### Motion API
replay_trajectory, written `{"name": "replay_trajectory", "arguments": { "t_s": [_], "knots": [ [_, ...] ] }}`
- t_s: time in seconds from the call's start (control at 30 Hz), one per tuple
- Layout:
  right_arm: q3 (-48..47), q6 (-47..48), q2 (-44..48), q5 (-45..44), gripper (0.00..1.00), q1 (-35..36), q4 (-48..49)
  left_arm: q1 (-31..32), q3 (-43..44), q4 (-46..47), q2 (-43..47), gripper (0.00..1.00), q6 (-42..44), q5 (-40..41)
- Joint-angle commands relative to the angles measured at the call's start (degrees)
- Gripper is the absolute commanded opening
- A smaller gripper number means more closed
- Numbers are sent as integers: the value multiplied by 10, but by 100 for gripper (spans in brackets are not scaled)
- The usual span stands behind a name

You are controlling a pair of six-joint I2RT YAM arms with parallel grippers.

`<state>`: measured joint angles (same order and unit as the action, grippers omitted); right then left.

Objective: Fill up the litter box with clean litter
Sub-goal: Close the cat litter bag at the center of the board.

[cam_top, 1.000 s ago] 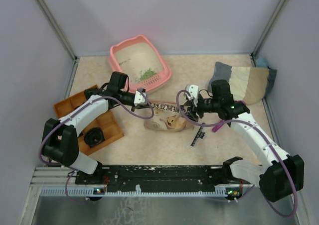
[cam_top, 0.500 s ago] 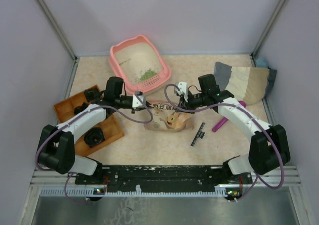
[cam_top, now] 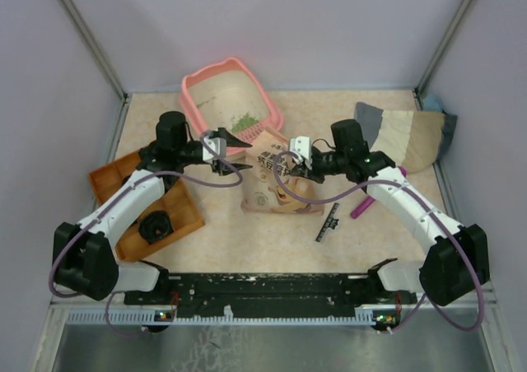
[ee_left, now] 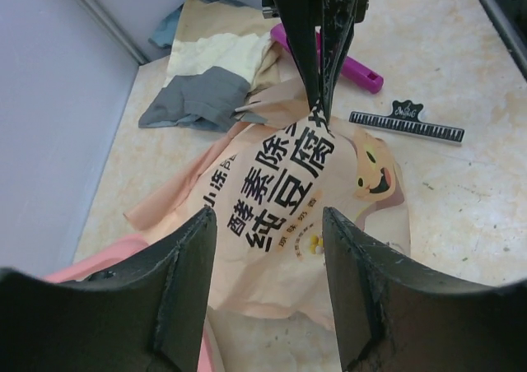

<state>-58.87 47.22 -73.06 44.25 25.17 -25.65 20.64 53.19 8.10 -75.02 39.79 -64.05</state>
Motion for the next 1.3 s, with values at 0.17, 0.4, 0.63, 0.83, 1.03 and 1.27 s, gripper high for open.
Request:
{"name": "replay_trajectory", "arguments": {
  "t_s": [0.17, 0.4, 0.63, 0.83, 1.03, 1.27],
  "knots": [
    [-22, 37, 17, 12, 0, 11, 24, 26, 146, -160, -121, 62, 82, -20],
    [-2, 38, 23, -6, 0, 11, 10, -4, 181, -238, -156, 62, 152, 1],
    [5, 35, 31, -6, 0, 11, 14, -47, 50, 28, -105, 70, -65, -14],
    [1, 32, 28, -11, 0, 11, 12, -54, 32, 44, -136, 71, -107, 10],
    [6, 32, 29, -14, 0, 11, 11, -54, 65, 46, -181, 71, -131, -12],
    [8, 26, 29, -16, 0, 11, 17, -54, 94, 25, -217, 67, -126, -48]
  ]
}}
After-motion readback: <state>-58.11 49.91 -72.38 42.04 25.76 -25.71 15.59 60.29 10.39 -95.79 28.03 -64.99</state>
